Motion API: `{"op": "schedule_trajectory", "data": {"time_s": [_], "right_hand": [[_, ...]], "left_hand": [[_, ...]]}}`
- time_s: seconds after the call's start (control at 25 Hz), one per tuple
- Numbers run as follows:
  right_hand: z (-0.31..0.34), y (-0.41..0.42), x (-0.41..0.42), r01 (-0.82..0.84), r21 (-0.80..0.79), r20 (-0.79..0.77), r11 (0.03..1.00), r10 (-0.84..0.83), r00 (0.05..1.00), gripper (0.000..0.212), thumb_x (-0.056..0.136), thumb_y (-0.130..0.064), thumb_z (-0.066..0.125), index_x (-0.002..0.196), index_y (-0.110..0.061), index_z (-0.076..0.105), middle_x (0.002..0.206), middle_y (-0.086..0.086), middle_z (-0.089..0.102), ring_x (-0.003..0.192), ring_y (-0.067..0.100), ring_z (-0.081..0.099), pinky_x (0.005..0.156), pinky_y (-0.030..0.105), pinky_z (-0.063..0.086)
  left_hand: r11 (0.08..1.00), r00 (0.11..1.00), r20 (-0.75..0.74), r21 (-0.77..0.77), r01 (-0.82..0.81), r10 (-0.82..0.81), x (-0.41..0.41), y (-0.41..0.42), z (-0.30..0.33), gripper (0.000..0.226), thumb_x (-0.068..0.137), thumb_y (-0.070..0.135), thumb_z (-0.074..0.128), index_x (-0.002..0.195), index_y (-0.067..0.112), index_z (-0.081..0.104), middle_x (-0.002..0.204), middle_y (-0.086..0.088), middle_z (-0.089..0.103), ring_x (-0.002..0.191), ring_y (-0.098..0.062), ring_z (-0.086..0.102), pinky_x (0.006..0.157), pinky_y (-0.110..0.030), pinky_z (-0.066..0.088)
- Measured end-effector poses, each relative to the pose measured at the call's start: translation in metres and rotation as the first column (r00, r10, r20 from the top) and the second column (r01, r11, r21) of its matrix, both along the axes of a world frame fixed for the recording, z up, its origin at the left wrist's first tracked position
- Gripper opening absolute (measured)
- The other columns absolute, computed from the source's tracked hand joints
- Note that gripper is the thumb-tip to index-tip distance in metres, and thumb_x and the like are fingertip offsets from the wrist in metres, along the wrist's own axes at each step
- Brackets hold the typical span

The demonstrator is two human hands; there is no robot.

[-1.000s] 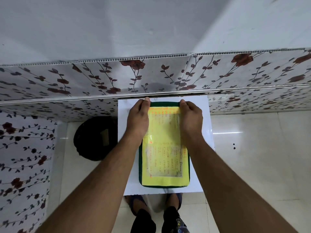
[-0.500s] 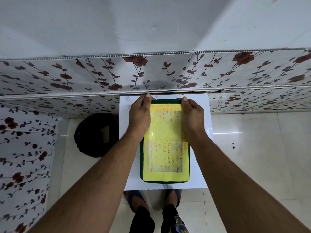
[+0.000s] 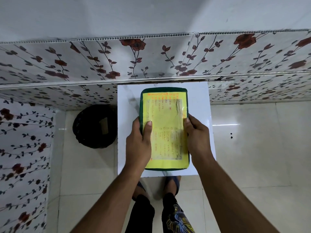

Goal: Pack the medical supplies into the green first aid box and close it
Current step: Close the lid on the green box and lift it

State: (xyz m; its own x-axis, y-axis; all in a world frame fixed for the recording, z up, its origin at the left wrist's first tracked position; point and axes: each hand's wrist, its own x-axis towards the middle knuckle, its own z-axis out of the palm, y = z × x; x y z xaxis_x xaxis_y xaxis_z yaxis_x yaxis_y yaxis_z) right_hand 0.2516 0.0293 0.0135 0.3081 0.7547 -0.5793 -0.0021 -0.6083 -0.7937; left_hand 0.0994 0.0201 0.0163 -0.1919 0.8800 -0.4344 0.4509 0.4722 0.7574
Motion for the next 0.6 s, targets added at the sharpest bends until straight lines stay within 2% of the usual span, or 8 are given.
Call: {"op": "schedule_trajectory", "data": {"time_s": [0.12,0.2,0.28,0.36,0.44,0.52,0.6], "right_hand": [[0.01,-0.002,0.005,-0.088,0.005,-0.013,0.996,0.088,0.996,0.028,0.103,-0.032,0.043,0.113,-0.044,0.066,0.103,-0.017,0.074,0.096,0.011,0.07,0.079,0.033,0.056],[0.018,-0.011,0.01,-0.171,-0.012,-0.044,0.985,0.17,0.984,0.025,0.101,-0.039,0.046,0.119,-0.041,0.062,0.109,-0.017,0.072,0.098,0.007,0.068,0.077,0.029,0.054],[0.02,-0.031,0.018,-0.283,-0.078,-0.086,0.956,0.276,0.957,0.044,0.091,-0.048,0.057,0.133,-0.037,0.053,0.124,-0.014,0.065,0.11,0.013,0.064,0.085,0.035,0.055],[0.021,-0.052,0.019,-0.396,-0.136,-0.066,0.908,0.391,0.918,0.054,0.088,-0.038,0.067,0.138,-0.036,0.046,0.13,-0.013,0.061,0.117,0.019,0.06,0.095,0.04,0.054],[0.02,-0.061,0.017,-0.388,-0.13,-0.067,0.912,0.383,0.921,0.053,0.091,-0.023,0.067,0.138,-0.034,0.045,0.126,-0.011,0.062,0.116,0.02,0.061,0.088,0.039,0.058],[0.02,-0.055,0.019,-0.333,-0.123,-0.102,0.935,0.322,0.941,0.052,0.092,-0.016,0.065,0.138,-0.03,0.047,0.123,-0.009,0.063,0.114,0.022,0.062,0.077,0.036,0.062],[0.018,-0.051,0.021,-0.333,-0.132,-0.108,0.934,0.321,0.941,0.052,0.093,-0.014,0.064,0.14,-0.028,0.046,0.124,-0.007,0.062,0.112,0.022,0.062,0.073,0.033,0.062]], "left_hand": [[0.995,0.992,0.128,-0.095,0.001,0.011,-0.007,0.004,0.011,0.04,0.095,0.053,0.041,0.129,0.034,0.049,0.098,0.023,0.063,0.087,0.007,0.06,0.064,-0.014,0.043],[0.975,0.975,0.222,-0.213,0.058,-0.009,-0.018,-0.001,0.023,0.041,0.093,0.055,0.046,0.129,0.036,0.05,0.102,0.026,0.062,0.09,0.011,0.057,0.068,-0.014,0.043],[0.937,0.964,0.259,-0.317,0.143,-0.06,-0.03,-0.02,0.026,0.04,0.091,0.048,0.057,0.129,0.038,0.052,0.108,0.025,0.063,0.098,0.005,0.059,0.079,-0.022,0.05],[0.905,0.961,0.268,-0.388,0.174,-0.07,-0.036,-0.041,0.025,0.039,0.089,0.036,0.066,0.126,0.039,0.054,0.116,0.014,0.066,0.106,-0.01,0.063,0.093,-0.037,0.053],[0.913,0.959,0.284,-0.389,0.124,-0.01,-0.035,-0.046,0.019,0.032,0.088,0.026,0.068,0.113,0.041,0.058,0.116,0.006,0.069,0.107,-0.018,0.066,0.095,-0.045,0.053],[0.918,0.946,0.321,-0.387,0.086,0.047,-0.029,-0.04,0.019,0.027,0.089,0.019,0.067,0.106,0.039,0.06,0.114,0.003,0.07,0.105,-0.021,0.067,0.094,-0.045,0.054],[0.915,0.942,0.326,-0.398,0.061,0.079,-0.026,-0.037,0.019,0.025,0.09,0.015,0.065,0.107,0.033,0.06,0.113,0.001,0.07,0.105,-0.022,0.067,0.091,-0.041,0.056]]}}
